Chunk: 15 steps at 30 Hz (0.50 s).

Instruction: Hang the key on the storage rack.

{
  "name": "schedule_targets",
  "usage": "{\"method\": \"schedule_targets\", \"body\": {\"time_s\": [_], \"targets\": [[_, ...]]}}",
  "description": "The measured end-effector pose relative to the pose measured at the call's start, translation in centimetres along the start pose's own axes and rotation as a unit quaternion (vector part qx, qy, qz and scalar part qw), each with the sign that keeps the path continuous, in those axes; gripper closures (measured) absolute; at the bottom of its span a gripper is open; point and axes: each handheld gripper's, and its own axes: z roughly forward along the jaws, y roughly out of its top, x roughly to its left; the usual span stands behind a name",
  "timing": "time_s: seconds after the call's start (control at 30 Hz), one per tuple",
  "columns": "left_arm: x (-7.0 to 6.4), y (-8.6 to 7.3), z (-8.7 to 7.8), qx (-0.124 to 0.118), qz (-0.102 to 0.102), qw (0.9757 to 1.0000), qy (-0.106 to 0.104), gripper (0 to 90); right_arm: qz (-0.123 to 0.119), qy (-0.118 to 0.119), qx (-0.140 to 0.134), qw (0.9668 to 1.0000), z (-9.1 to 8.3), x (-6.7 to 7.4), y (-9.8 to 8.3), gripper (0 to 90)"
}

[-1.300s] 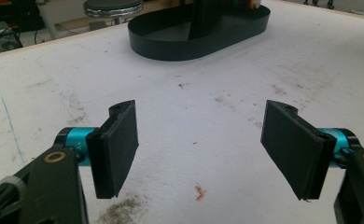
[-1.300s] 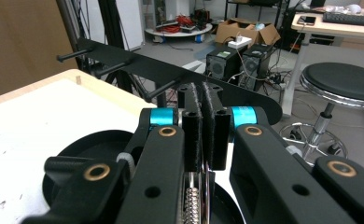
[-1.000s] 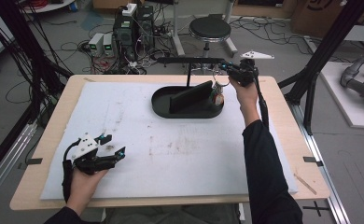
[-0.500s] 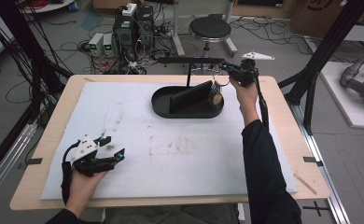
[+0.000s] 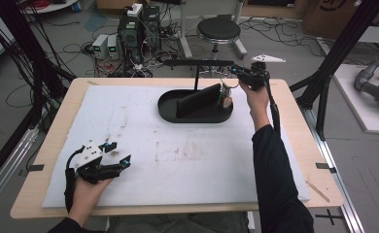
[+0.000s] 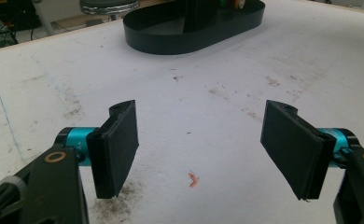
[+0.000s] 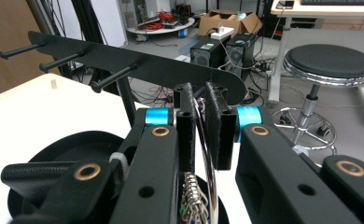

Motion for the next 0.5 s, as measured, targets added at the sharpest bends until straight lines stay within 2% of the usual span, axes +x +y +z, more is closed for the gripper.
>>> {"method": "schedule_targets", "body": {"time_s": [0.1,0.3,0.43,0.5], "targets": [[0.0,0.0,0.0,0.0,0.001,1.0,-0.001,27.6,-0.004,-0.004,0.002,1.0,0.0,0.1,0.0,82.6],[0.0,0.0,0.1,0.0,0.0,1.0,-0.002,27.5,-0.009,-0.027,0.008,0.9996,-0.1,0.2,0.1,78.2],[0.0,0.0,0.2,0.003,0.002,1.0,-0.005,27.6,-0.005,-0.048,0.012,0.9987,-0.8,0.1,0.2,68.1],[0.0,0.0,0.3,0.003,0.001,1.0,-0.004,27.6,-0.004,-0.05,0.013,0.9986,-1.0,0.0,0.2,66.4]]}}
